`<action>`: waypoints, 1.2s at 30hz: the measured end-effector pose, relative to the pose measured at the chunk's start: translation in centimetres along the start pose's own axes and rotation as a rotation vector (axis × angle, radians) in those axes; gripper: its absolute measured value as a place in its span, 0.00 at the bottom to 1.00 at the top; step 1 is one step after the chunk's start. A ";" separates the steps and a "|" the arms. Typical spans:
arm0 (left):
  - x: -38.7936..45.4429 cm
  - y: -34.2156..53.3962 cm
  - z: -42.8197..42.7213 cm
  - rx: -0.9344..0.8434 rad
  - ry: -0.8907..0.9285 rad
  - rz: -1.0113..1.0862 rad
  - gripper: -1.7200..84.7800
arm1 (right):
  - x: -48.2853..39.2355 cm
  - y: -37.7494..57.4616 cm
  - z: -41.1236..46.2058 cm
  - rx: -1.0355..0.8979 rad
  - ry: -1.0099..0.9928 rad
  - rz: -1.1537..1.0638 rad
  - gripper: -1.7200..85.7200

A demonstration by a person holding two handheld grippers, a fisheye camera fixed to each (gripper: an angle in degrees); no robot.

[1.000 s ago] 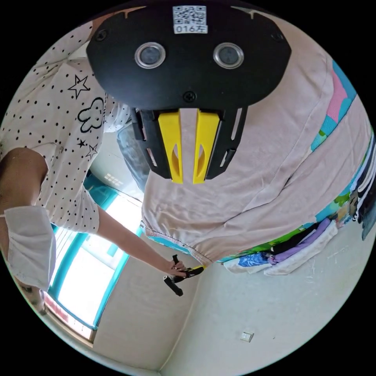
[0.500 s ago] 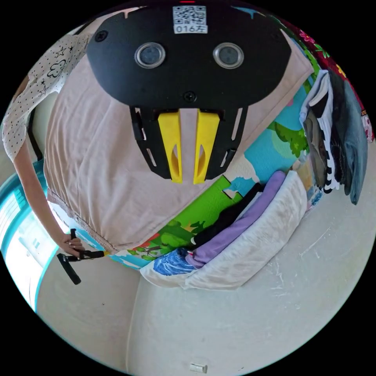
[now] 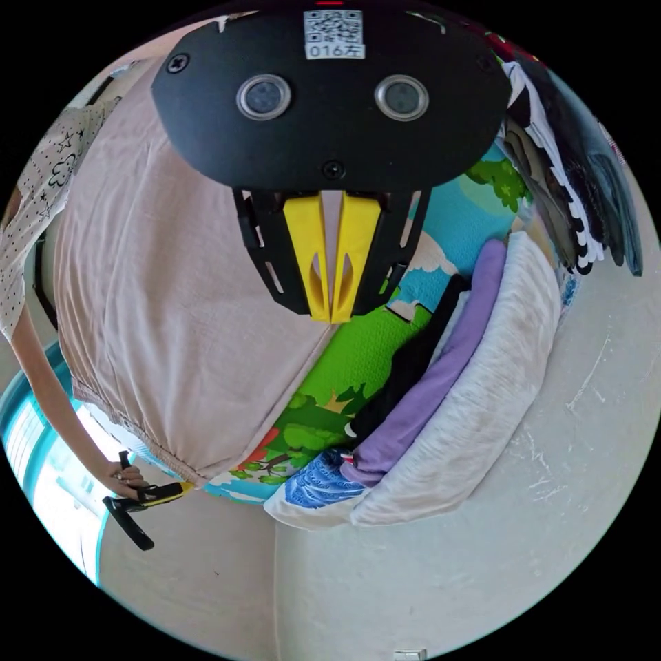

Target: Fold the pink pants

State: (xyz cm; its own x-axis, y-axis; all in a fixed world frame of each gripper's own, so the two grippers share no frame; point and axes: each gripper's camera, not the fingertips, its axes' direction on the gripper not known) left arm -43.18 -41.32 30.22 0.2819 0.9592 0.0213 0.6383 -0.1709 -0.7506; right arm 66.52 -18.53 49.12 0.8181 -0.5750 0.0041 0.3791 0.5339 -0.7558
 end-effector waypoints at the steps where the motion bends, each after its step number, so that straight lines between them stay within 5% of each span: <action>1: -0.7 -0.5 -0.6 0.008 0.020 0.005 0.01 | 0.1 -0.5 -0.8 0.007 -0.021 -0.001 0.02; 6: -4.3 -3.0 -2.1 -0.071 0.131 0.063 0.01 | 1.1 -2.8 -5.1 0.051 -0.156 0.015 0.02; 11: -10.0 -4.6 1.5 -0.031 0.240 -0.161 0.01 | 2.7 -6.2 -4.6 -0.037 -0.176 0.130 0.02; 24: -9.5 -2.4 6.9 -0.062 0.074 -0.230 0.05 | 2.9 -6.6 -2.8 0.018 -0.172 0.301 0.08; 30: -7.7 6.1 -0.7 -0.068 -0.049 -0.170 0.01 | -2.7 -4.9 -8.1 0.012 0.118 0.177 0.08; 36: -9.1 26.7 -7.9 -0.198 -0.273 -0.469 0.01 | -18.0 -2.1 -11.4 0.077 0.057 -0.237 0.09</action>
State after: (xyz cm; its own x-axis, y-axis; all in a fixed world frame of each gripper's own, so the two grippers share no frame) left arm -23.08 -56.42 15.17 -0.2423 0.9613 0.1312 0.7797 0.2734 -0.5633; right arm 46.07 -16.33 43.13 0.6774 -0.7228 0.1369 0.5912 0.4241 -0.6861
